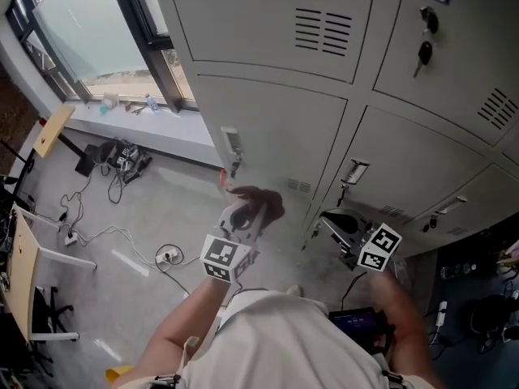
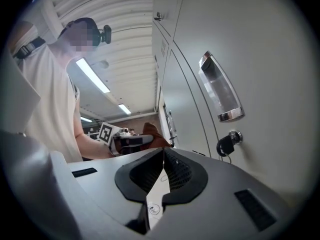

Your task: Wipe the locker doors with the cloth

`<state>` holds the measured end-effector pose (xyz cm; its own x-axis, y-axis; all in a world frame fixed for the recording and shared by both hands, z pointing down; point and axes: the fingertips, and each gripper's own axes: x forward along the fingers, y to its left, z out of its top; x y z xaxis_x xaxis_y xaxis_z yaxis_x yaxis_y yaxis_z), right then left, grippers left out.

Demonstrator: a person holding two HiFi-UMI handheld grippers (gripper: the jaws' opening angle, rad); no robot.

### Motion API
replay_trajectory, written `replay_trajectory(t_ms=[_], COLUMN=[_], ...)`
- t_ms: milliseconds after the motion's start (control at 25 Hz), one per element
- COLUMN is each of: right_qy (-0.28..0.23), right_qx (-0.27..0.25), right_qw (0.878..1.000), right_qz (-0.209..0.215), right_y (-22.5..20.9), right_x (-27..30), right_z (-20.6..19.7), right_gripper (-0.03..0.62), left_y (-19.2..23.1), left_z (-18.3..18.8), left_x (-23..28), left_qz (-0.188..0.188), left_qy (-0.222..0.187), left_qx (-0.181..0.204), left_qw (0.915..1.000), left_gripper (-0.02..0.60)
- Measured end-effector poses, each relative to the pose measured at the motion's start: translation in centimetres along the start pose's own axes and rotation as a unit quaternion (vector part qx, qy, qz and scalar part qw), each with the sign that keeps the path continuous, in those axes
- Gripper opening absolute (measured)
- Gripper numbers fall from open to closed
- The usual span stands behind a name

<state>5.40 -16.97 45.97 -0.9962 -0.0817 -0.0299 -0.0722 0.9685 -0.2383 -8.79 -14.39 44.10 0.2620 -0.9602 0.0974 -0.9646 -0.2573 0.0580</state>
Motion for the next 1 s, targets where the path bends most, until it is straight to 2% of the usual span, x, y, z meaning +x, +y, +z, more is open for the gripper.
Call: replay_trajectory(t_ms=[200, 400, 560, 680, 800, 1000], right_qy=[-0.006, -0.012, -0.017, -0.015, -0.012, -0.021], right_qx=[0.007, 0.004, 0.000, 0.009, 0.010, 0.012], right_qw=[1.000, 0.999, 0.998, 0.997, 0.996, 0.993], right_qz=[-0.009, -0.035, -0.055, -0.076, -0.091, -0.119], right_y=[-0.2, -0.5, -0.5, 0.1, 0.5, 0.0], right_x=[-0.7, -0.5, -0.2, -1.1, -1.3, -2.2], right_z=[-0.3, -0.3, -0.1, -0.6, -1.0, -0.7], right_gripper=[0.018, 0.017, 0.017, 0.017, 0.017, 0.017], left_y=[1.5, 5.3, 8.3, 10.4, 13.1, 15.0], left_z=[3.9, 9.3, 14.9, 17.5, 20.6, 23.9], left_x=[-0.1, -1.2, -1.3, -1.1, -1.1, -0.2], left_qz=[0.007, 0.033, 0.047, 0.075, 0.119, 0.143], left_qy=[-0.033, -0.081, -0.133, -0.133, -0.133, -0.132], left_qx=[0.005, 0.016, 0.054, 0.088, 0.126, 0.164], left_qw=[0.9994, 0.9960, 0.9886, 0.9843, 0.9759, 0.9671], left_gripper=[0.041, 0.041, 0.041, 0.041, 0.041, 0.041])
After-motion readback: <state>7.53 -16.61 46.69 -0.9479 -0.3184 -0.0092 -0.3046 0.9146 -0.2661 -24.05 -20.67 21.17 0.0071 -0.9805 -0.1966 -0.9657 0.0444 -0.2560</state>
